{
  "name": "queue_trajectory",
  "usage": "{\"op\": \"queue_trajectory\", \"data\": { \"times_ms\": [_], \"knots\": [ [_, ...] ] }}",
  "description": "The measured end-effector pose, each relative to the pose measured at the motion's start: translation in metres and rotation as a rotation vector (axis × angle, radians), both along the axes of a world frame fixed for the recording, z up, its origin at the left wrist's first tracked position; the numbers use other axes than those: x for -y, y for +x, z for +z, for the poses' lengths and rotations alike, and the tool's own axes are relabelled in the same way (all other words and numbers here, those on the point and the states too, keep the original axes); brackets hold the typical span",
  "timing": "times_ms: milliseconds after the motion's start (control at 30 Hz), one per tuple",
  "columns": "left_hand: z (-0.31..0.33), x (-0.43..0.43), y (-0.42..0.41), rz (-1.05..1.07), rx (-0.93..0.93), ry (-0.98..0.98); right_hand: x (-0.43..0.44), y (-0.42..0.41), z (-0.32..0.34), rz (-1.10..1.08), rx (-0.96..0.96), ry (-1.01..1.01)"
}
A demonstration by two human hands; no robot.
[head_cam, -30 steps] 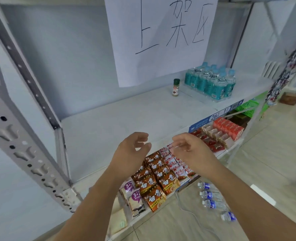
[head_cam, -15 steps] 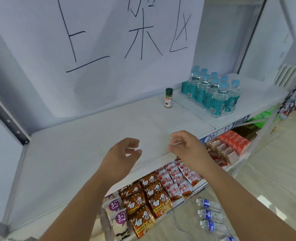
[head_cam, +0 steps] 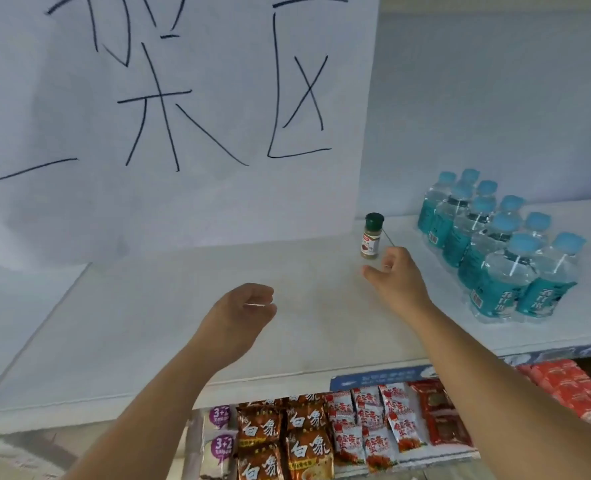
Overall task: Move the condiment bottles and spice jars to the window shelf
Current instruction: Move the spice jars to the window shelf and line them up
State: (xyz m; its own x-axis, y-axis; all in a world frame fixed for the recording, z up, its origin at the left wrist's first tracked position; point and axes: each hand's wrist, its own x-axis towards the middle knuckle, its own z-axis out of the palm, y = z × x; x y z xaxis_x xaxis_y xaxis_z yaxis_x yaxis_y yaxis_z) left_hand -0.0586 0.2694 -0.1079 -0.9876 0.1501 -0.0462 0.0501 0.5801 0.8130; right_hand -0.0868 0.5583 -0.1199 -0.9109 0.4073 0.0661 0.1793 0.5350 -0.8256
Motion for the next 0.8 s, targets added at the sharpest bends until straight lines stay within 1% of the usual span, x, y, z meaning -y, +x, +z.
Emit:
{"op": "queue_trajectory", "data": {
  "times_ms": [167,400,667,800],
  "knots": [
    [0.002,-0.014,0.008,0.068,0.004,-0.009,-0.029,-0.054,-0.008,-0.001,0.02,-0.028],
    [0.006,-0.024,0.013,0.153,-0.001,-0.02,-0.04,-0.096,-0.018,0.049,0.03,-0.049],
    [0.012,-0.032,0.023,0.19,-0.031,-0.057,-0.041,-0.101,-0.02,0.085,-0.049,-0.026],
    [0.014,-0.028,0.031,0.208,-0.044,-0.063,-0.02,-0.086,-0.025,0.175,-0.105,-0.039]
  ]
}}
